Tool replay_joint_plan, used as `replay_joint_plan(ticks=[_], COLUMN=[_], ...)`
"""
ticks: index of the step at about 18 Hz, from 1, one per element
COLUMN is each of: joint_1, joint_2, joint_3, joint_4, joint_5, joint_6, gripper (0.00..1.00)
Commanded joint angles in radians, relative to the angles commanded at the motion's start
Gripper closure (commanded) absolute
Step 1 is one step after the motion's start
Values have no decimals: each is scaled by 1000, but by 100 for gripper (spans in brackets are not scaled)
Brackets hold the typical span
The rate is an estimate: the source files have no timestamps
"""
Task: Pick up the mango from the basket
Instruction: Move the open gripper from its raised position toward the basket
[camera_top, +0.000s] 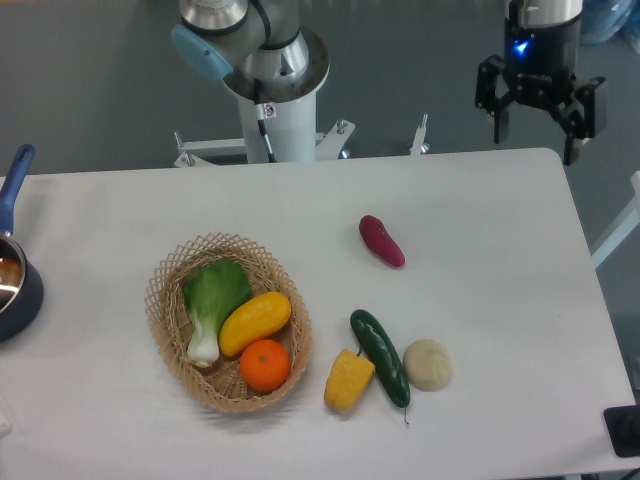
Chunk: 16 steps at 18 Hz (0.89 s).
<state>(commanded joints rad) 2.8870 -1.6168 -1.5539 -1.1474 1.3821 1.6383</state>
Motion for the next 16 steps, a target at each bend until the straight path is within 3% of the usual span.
replay_joint_plan(ticks=[5,8,11,16], joint_1=[2,3,3,-18], joint_2=[2,5,14,28], joint_3=[-20,-66,-112,-185], joint_4=[14,23,64,152], joint_5=[2,-8,-38,-43], joint_6=[-2,-12,-24,-196], gripper=[0,0,0,0])
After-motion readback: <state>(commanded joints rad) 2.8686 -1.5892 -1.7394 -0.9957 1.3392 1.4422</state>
